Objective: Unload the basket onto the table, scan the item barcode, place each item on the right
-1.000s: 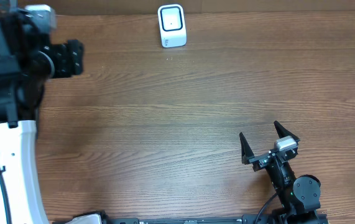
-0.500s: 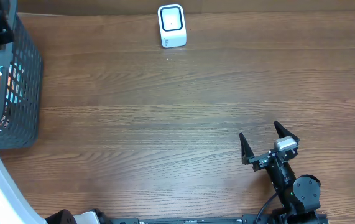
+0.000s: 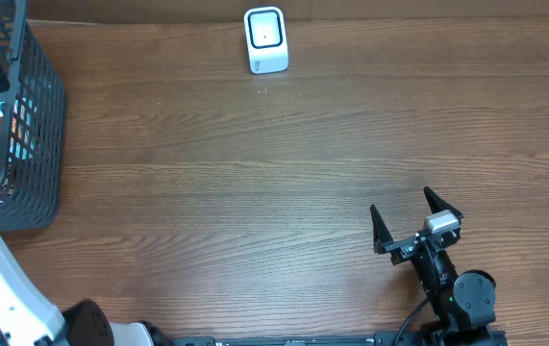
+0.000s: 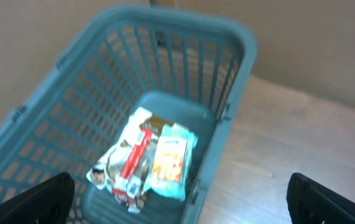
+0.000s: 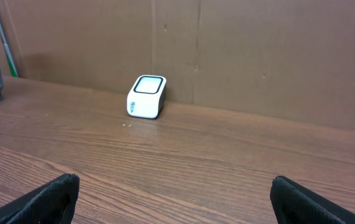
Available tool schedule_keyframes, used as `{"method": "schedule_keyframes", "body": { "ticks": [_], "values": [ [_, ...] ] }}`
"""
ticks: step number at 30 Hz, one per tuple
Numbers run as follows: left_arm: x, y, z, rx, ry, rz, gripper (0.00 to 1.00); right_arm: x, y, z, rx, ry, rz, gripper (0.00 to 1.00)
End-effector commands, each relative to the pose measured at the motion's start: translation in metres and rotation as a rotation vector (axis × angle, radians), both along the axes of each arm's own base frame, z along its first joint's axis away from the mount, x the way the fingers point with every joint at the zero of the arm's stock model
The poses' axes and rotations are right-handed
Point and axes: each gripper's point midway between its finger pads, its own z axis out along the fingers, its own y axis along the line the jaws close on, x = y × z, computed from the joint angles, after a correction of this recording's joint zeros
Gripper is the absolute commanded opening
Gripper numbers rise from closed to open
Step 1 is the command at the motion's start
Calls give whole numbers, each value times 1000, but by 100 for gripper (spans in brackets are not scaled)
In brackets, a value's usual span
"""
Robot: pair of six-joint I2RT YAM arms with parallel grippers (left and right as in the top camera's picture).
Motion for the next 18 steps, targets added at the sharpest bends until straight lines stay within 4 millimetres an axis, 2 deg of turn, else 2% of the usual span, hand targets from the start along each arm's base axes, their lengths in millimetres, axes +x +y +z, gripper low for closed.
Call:
{"method": "schedule_keyframes", "body": {
  "ticks": [1,4,8,13,18],
  "values": [
    [4,18,-22,3,79,19,100,0,1,-3,4,2,7,100],
    [5,31,-39,-28,118,40,100,0,1,-3,4,2,7,100],
    [4,48,-52,-76,124,55,100,0,1,-3,4,2,7,100],
    [1,68,-71,-189,101,43,100,0,1,-3,4,2,7,100],
    [3,85,-98,-308,95,26,100,0,1,-3,4,2,7,100]
  ]
}}
